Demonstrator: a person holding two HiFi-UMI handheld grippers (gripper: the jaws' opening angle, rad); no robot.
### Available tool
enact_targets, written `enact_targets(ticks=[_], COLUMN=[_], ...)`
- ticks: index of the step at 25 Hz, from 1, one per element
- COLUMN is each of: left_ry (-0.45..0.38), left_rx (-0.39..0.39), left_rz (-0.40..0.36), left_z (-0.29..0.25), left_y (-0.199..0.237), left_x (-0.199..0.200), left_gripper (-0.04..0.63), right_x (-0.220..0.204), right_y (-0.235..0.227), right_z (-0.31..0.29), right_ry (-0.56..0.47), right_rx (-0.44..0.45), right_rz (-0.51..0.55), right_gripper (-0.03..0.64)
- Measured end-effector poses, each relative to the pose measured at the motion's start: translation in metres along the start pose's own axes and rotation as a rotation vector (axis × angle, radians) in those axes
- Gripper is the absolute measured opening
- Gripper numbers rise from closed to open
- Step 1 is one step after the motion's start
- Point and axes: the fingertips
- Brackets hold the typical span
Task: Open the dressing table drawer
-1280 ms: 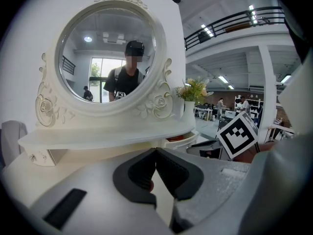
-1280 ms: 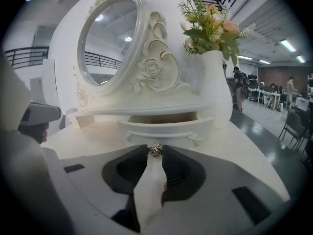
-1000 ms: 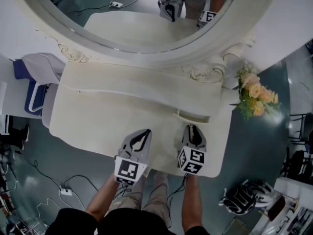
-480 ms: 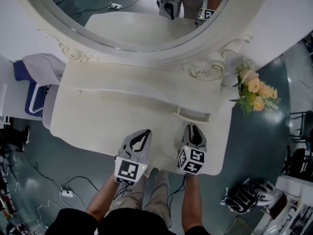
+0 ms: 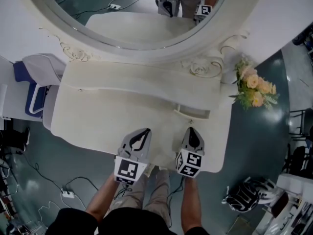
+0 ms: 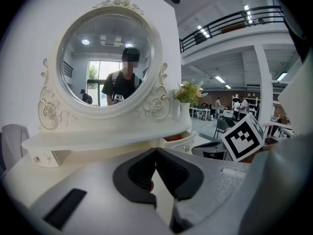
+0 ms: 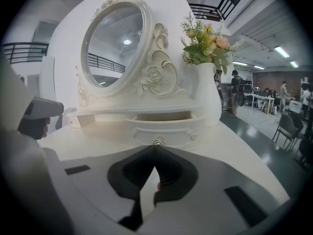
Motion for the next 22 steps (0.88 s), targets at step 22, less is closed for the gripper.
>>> enact_targets(ticks=[22], left_ry=[-0.113], left_rx=[-0.061], left_rz=[-0.078], left_z=[0.048], left_y=[-0.033], left_x=[0.08], left_gripper=[0.003], right_x=[0.089], right_y=[0.006], right_z=[0.099], right_ry=[-0.154], right_rx=[-0.02], right_rz=[0.02], right_gripper=[-0.005])
Point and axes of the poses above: the fingertips, and each gripper's own axes: z backward along the fingers, y to its left, x out of its top, and after that the axes turned 4 degrees about z, right-handed
